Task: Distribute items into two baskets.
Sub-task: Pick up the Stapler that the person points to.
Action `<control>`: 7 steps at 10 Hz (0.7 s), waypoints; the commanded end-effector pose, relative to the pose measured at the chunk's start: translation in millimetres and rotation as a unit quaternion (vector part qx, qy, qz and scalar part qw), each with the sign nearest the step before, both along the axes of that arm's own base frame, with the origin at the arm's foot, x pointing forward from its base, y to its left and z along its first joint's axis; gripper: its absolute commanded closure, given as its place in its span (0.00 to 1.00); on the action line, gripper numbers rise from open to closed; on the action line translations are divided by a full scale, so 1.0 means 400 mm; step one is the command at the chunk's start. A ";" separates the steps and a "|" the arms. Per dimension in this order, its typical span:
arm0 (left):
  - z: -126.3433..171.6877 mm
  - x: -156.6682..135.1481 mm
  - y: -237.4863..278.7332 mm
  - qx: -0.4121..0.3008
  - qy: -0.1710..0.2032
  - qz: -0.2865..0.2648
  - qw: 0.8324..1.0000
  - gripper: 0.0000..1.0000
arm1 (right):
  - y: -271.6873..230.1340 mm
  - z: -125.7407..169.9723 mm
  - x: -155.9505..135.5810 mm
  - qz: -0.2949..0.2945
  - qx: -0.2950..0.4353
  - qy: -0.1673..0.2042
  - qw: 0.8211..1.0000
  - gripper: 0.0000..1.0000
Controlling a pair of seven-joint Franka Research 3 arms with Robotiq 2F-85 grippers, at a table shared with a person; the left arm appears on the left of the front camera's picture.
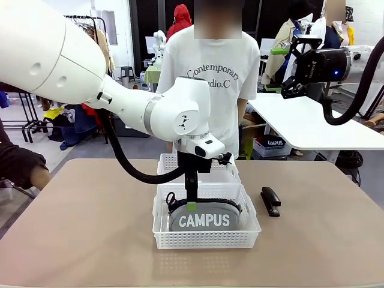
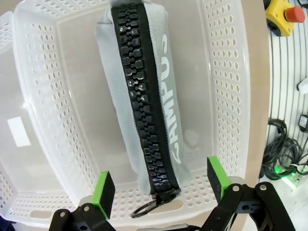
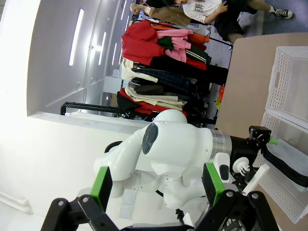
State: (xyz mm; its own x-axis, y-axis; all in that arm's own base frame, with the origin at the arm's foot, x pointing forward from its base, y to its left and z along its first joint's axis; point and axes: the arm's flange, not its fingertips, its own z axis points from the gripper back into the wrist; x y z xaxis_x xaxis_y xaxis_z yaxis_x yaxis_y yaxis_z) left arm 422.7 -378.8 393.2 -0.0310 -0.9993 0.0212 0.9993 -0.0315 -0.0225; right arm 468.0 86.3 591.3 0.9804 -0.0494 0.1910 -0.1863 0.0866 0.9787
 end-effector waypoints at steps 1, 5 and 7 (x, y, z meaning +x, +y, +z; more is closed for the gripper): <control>0.004 0.001 -0.001 -0.004 -0.004 0.005 1.000 0.00 | -0.001 0.005 -0.002 0.001 0.001 -0.002 1.000 0.00; 0.077 0.005 0.041 -0.013 0.047 0.000 0.999 0.00 | -0.001 0.005 -0.002 0.001 0.001 -0.002 1.000 0.00; 0.149 0.003 0.080 -0.045 0.075 0.028 0.996 0.00 | -0.001 0.005 -0.002 0.001 0.001 -0.002 1.000 0.00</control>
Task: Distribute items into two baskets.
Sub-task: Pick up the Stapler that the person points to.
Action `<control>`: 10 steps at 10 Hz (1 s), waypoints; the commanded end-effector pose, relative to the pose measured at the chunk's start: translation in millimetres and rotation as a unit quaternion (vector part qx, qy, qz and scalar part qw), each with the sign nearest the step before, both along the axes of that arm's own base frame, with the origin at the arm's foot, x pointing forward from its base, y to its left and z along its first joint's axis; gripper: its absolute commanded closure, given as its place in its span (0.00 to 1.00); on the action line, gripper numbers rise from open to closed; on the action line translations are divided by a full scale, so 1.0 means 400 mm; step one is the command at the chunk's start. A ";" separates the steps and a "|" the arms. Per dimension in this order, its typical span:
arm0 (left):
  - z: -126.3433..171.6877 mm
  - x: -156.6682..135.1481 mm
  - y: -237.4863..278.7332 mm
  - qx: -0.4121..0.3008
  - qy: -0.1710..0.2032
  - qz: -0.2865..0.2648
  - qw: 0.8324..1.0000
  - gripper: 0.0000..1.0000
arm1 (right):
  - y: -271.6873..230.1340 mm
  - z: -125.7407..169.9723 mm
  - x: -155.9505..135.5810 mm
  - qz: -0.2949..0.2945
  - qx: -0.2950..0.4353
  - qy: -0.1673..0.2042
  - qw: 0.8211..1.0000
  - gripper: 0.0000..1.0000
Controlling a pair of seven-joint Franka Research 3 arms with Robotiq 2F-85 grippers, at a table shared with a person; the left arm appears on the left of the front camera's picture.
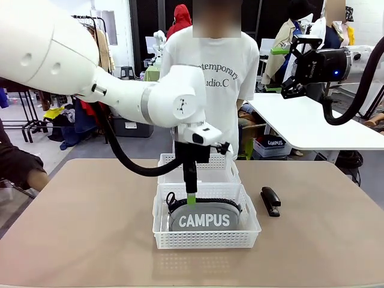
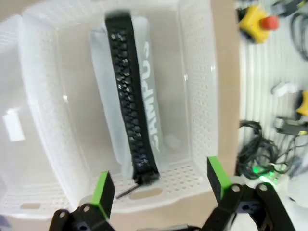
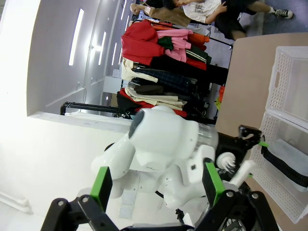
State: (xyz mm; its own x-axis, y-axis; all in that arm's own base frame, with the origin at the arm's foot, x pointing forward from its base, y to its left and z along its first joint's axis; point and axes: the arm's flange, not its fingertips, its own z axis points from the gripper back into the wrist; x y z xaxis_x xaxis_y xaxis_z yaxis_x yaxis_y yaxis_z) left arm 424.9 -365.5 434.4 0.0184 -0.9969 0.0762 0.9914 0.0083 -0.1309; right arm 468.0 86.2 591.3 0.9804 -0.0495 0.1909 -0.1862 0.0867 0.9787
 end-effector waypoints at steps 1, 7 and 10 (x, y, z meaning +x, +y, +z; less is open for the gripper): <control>0.082 0.000 0.072 -0.033 0.031 0.020 0.999 0.00 | -0.001 0.005 -0.002 0.001 0.001 -0.002 1.000 0.00; 0.285 0.071 0.252 -0.170 0.153 0.169 0.959 0.00 | -0.001 0.005 -0.002 0.001 0.001 -0.002 1.000 0.00; 0.362 0.096 0.364 -0.256 0.200 0.252 0.912 0.00 | -0.001 0.005 -0.002 0.001 0.001 -0.002 1.000 0.00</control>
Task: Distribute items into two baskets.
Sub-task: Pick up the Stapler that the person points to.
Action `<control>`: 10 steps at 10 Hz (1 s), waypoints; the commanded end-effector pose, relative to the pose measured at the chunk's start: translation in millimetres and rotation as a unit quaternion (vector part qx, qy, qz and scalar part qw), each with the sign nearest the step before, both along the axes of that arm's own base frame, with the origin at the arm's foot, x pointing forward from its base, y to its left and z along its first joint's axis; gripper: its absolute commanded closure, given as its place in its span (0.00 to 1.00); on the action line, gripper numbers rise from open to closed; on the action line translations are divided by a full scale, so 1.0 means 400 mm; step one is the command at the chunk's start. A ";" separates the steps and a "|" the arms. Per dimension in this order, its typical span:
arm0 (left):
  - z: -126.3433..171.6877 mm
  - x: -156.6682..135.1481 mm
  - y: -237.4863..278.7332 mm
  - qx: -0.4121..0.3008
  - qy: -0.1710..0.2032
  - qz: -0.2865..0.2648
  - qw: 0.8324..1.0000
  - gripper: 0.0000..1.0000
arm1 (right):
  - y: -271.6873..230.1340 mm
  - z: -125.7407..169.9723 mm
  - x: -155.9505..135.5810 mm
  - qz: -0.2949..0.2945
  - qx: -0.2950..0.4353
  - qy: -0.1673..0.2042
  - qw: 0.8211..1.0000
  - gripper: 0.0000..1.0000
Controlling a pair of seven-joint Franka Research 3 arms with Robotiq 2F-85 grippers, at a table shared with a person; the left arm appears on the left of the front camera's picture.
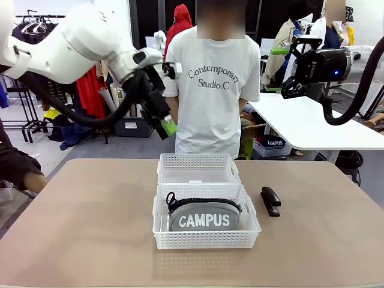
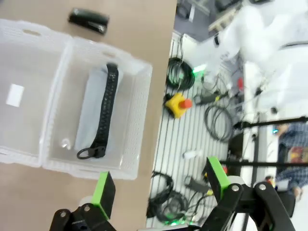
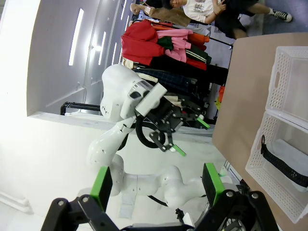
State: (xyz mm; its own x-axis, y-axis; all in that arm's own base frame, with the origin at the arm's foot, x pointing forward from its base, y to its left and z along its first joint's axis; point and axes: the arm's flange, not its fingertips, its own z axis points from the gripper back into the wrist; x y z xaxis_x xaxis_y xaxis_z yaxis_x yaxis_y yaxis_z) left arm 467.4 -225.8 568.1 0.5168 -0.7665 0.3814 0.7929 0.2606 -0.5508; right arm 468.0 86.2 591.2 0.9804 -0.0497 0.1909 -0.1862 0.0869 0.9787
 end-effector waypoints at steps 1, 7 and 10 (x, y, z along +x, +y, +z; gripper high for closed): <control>0.041 -0.006 0.045 -0.044 0.010 0.061 0.997 0.00 | -0.001 0.005 -0.002 0.001 0.001 -0.002 1.000 0.00; 0.027 0.011 0.035 -0.023 0.010 0.031 0.999 0.00 | -0.001 0.005 -0.002 0.001 0.001 -0.002 1.000 0.00; 0.027 0.011 0.035 -0.023 0.010 0.031 0.999 0.00 | -0.001 0.005 -0.002 0.001 0.001 -0.002 1.000 0.00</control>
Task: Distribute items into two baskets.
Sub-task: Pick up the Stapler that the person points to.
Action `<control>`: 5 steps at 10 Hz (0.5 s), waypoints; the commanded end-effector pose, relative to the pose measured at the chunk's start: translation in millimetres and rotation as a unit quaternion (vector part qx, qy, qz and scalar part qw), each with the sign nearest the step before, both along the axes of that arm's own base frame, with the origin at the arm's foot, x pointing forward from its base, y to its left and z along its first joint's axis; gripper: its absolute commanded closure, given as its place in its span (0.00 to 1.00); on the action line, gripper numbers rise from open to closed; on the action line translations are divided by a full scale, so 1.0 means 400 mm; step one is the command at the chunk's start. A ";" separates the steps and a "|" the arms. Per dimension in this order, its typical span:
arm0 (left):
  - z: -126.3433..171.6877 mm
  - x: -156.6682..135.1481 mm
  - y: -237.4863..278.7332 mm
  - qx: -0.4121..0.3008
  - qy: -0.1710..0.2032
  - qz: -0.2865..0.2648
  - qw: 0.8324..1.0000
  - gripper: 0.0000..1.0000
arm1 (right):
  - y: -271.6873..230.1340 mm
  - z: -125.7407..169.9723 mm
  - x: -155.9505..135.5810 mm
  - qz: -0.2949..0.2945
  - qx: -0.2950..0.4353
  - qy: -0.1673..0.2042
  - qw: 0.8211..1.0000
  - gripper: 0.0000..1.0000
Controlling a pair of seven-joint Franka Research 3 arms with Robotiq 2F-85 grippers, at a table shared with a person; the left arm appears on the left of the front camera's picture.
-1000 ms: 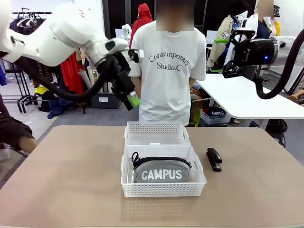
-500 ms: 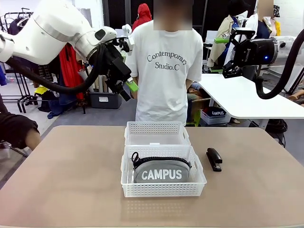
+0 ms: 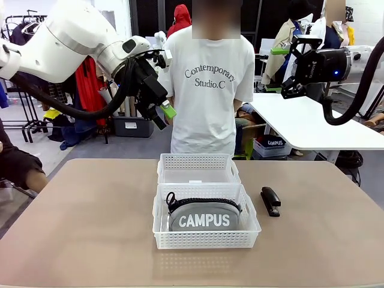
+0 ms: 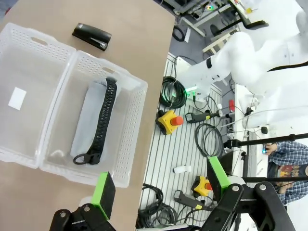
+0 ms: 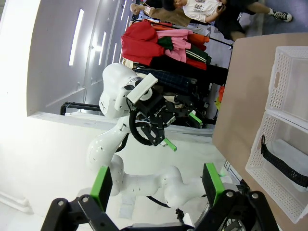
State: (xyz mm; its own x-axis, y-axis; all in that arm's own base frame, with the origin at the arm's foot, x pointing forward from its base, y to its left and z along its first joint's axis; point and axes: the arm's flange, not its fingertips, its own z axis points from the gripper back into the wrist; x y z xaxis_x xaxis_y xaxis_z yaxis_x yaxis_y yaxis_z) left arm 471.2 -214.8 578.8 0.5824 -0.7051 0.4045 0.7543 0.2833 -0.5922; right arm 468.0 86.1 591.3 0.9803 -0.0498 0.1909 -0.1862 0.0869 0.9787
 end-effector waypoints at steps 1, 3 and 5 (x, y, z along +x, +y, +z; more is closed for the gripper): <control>0.000 0.001 0.007 0.005 -0.007 -0.005 1.000 0.00 | -0.001 0.005 -0.002 0.001 0.001 -0.002 1.000 0.00; 0.000 0.000 0.000 0.000 0.000 0.000 1.000 0.00 | -0.001 0.005 -0.002 0.001 0.001 -0.002 1.000 0.00; 0.038 0.047 0.088 -0.008 0.084 0.120 0.989 0.00 | -0.001 0.005 -0.002 0.001 0.001 -0.002 1.000 0.00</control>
